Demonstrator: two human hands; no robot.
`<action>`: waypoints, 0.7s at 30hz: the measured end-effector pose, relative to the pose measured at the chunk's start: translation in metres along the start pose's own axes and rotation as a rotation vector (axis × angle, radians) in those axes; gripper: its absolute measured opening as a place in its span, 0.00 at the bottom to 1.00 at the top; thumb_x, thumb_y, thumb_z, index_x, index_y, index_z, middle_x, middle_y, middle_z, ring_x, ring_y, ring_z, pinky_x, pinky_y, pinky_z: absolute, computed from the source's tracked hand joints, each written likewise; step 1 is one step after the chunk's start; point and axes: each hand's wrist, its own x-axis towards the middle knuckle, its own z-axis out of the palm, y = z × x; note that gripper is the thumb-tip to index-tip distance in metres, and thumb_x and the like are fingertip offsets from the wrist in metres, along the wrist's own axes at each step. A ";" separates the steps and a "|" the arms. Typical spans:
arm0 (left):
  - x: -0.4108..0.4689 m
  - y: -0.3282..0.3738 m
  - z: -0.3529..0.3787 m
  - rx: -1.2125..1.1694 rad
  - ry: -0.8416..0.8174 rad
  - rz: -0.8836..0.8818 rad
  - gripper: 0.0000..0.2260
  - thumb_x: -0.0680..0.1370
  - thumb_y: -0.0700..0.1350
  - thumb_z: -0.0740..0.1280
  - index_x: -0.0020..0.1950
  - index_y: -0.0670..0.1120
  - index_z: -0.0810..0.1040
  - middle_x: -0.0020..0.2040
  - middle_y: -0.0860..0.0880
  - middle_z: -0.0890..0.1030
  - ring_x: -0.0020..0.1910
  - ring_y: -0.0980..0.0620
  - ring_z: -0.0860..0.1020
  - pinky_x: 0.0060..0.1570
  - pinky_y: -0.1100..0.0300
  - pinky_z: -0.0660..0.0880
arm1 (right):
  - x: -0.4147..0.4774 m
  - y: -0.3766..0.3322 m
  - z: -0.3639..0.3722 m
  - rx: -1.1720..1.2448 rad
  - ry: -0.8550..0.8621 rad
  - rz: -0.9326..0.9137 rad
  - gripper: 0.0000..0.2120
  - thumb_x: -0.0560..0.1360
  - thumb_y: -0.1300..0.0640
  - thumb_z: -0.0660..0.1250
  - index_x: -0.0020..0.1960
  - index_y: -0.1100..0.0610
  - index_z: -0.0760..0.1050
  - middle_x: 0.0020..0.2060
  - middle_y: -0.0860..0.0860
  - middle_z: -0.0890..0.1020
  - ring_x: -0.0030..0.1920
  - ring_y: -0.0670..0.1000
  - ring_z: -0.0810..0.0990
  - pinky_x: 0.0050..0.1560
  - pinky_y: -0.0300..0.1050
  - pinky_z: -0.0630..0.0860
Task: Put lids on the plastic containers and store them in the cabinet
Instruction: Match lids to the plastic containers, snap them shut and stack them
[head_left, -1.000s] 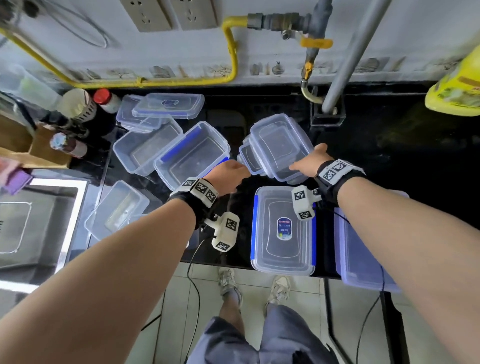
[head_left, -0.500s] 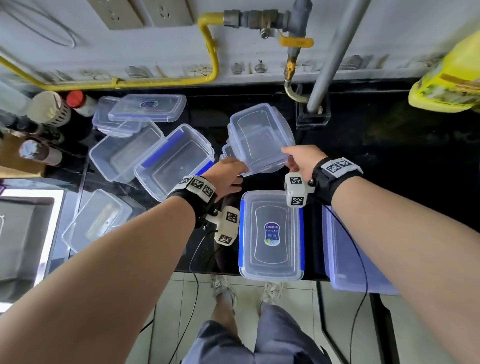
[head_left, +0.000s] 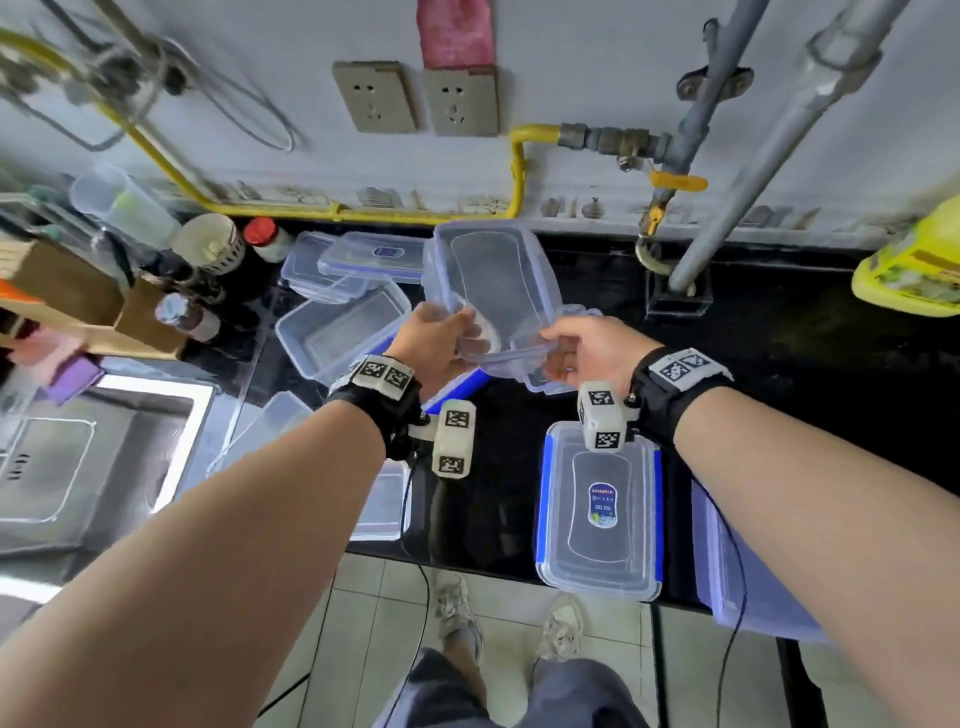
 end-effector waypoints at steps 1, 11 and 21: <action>0.000 0.002 -0.014 0.003 -0.024 -0.013 0.05 0.85 0.42 0.67 0.57 0.43 0.72 0.37 0.47 0.79 0.30 0.52 0.81 0.31 0.57 0.79 | 0.003 -0.001 0.013 0.030 -0.012 -0.001 0.05 0.83 0.59 0.68 0.48 0.57 0.81 0.41 0.54 0.88 0.39 0.54 0.85 0.46 0.48 0.78; 0.040 0.012 -0.191 0.582 0.313 0.011 0.13 0.80 0.46 0.65 0.36 0.45 0.74 0.33 0.44 0.75 0.36 0.43 0.75 0.37 0.56 0.74 | 0.043 0.014 0.134 0.004 0.065 0.002 0.03 0.87 0.64 0.61 0.58 0.61 0.74 0.45 0.60 0.83 0.41 0.57 0.84 0.33 0.44 0.85; 0.116 0.025 -0.243 1.226 0.244 0.144 0.34 0.79 0.46 0.68 0.83 0.43 0.58 0.73 0.38 0.74 0.70 0.36 0.75 0.64 0.47 0.73 | 0.047 0.025 0.136 -0.029 0.213 0.037 0.05 0.88 0.60 0.61 0.57 0.59 0.74 0.48 0.56 0.84 0.44 0.53 0.86 0.35 0.41 0.84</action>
